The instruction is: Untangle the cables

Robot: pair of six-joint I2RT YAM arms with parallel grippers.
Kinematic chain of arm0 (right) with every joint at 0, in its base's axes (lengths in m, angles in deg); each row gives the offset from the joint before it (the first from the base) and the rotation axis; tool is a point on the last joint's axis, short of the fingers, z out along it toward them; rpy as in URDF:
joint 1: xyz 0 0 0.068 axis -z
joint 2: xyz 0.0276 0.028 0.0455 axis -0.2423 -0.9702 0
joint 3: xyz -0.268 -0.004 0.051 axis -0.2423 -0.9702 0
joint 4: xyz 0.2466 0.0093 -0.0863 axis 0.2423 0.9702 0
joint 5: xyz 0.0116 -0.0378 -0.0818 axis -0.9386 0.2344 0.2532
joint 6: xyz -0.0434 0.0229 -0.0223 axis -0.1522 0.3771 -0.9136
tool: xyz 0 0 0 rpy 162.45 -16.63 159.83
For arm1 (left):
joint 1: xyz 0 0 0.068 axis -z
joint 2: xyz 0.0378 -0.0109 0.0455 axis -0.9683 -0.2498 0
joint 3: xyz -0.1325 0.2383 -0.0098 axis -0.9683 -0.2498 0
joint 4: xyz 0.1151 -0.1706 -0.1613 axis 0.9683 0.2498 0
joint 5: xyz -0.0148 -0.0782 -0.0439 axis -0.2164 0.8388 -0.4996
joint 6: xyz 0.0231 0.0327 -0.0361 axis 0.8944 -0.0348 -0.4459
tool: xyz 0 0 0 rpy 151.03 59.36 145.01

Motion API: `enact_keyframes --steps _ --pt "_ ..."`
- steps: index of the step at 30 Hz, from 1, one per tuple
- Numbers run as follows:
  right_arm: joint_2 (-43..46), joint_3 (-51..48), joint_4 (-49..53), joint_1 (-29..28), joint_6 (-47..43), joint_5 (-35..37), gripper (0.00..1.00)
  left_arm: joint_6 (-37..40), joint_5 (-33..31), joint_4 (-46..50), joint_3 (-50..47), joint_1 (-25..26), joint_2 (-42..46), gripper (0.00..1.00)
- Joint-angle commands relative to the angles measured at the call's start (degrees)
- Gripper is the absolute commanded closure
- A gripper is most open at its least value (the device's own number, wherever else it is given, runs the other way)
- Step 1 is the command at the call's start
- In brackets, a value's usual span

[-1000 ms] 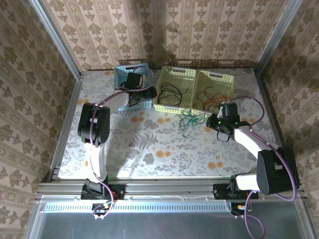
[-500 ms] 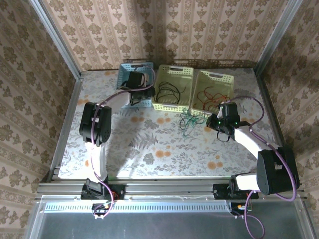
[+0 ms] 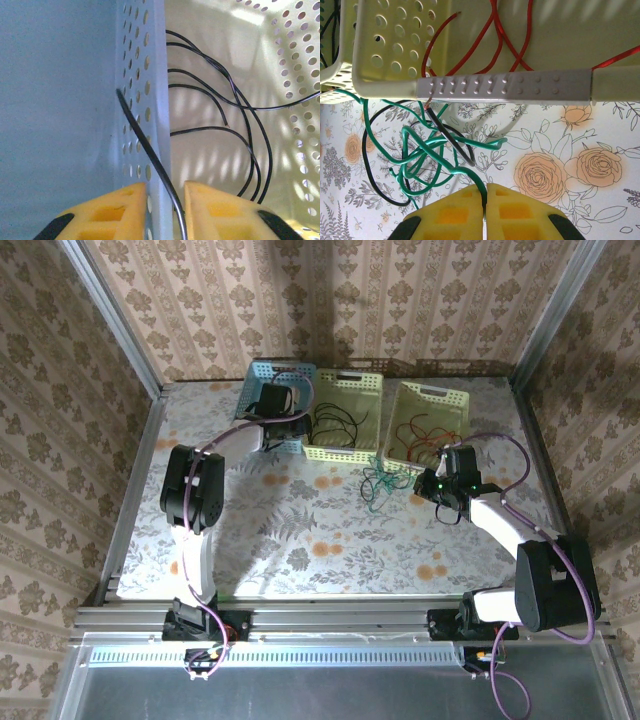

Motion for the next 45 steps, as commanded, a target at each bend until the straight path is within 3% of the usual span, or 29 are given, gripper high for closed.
enact_keyframes --steps 1,33,45 --pt "-0.4 1.2 0.7 -0.2 -0.9 -1.2 0.9 1.2 -1.0 1.0 0.7 0.4 2.2 0.7" --pt "0.5 0.7 1.0 -0.2 -1.1 -0.5 0.91 1.6 -1.6 -1.3 4.4 0.7 -0.1 0.7" --pt "0.3 0.7 1.2 -0.2 -1.3 -0.5 0.91 3.9 -3.4 1.3 0.0 3.1 4.9 0.66"
